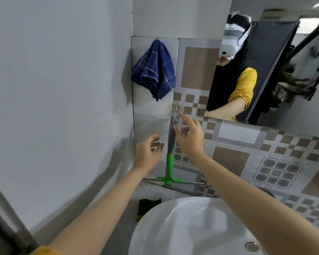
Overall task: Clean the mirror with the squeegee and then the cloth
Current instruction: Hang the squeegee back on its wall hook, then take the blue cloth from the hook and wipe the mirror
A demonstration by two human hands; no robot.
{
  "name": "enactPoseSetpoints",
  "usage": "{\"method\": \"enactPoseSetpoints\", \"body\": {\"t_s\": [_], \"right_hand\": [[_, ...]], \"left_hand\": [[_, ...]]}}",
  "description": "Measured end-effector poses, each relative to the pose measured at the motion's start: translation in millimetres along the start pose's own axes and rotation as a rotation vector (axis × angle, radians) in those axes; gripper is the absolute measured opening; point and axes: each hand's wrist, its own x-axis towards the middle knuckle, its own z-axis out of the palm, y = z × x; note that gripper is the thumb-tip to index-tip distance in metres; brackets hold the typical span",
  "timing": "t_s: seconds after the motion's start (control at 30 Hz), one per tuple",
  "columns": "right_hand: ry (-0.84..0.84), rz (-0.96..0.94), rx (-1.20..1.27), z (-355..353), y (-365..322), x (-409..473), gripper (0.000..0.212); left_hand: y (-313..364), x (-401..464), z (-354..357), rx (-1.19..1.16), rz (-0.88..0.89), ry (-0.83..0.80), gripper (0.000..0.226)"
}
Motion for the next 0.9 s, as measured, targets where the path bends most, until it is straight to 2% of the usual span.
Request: {"method": "enactPoseSetpoints", "body": {"t_s": [0.13, 0.23, 0.4, 0.5, 0.67, 0.9], "right_hand": [[0.088, -0.173, 0.066, -19.3, -45.2, 48.1, 0.041], [0.133, -0.255, 0.089, -26.7, -79.9, 81.4, 0.037], [0.115, -0.227, 0.091, -32.6, -118.8, 124.9, 0.032], [0.048, -0.164, 0.030, -28.3, -131.5, 141.0, 0.033], [0.024, -0.095, -0.036, -13.9, -138.0, 150.1, 0.031], [-0.023, 0.020, 0.146, -5.0, -140.5, 152.5, 0.024]], "left_hand": [[63.9, 62.6, -39.8, -0.045, 0.263, 0.262, 0.027], [109.7, 109.4, -67.9, -0.041, 0.352, 0.351, 0.024], [135.6, 175.0, -94.1, 0.163, 0.225, 0.223, 0.024], [132.8, 194.2, -96.7, 0.172, 0.134, 0.109, 0.023], [128.7, 202.8, -92.5, -0.037, -0.068, 0.057, 0.018], [136.8, 199.9, -98.1, -0.243, -0.133, -0.048, 0.019]]}}
